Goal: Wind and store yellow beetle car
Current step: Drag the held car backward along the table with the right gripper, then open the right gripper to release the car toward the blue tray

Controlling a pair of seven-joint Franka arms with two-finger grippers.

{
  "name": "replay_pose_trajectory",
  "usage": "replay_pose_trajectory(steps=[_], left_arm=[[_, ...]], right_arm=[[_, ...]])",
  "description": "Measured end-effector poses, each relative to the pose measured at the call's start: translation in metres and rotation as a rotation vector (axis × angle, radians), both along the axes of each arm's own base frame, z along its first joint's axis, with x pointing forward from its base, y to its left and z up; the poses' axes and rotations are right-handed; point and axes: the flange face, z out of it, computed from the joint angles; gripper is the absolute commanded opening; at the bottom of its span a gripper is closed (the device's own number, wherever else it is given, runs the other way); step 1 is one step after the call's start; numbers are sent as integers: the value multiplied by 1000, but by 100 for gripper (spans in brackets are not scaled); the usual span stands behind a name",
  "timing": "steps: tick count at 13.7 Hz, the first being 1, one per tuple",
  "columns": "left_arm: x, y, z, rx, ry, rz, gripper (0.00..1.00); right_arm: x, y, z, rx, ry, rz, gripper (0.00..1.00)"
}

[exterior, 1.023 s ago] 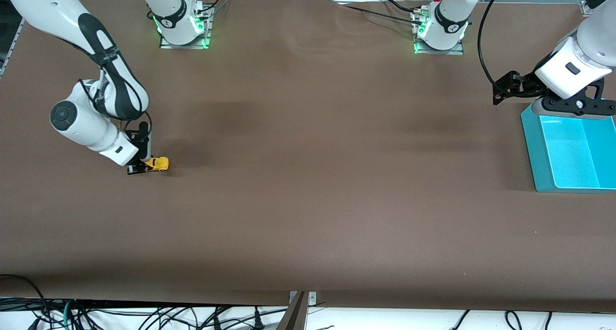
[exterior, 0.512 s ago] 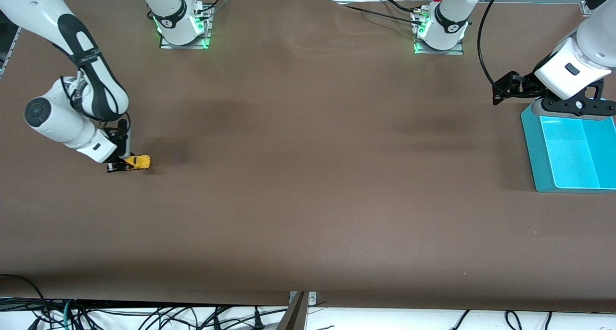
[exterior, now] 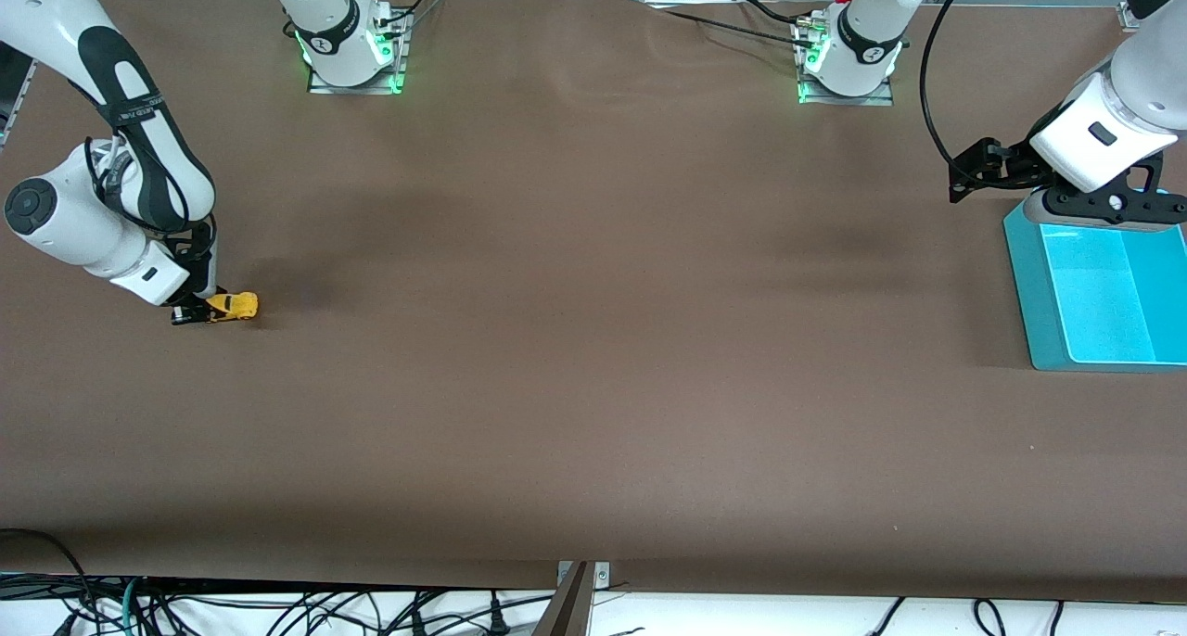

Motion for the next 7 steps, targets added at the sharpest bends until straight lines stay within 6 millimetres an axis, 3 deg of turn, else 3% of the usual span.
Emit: replay_pose_trajectory(steps=[2,3,4,7], left_arm=[[0,1,0,0,1,2,100],[0,2,0,0,2,3,100],[0,2,-1,0,3,4,100],[0,3,-1,0,6,5,100]], right_arm=[[-1,1,-1,3,8,4,62],[-1,1,-2,5,15,9,77],[-1,3,-2,7,18,13,100],[7,16,2,25,42,37,100]])
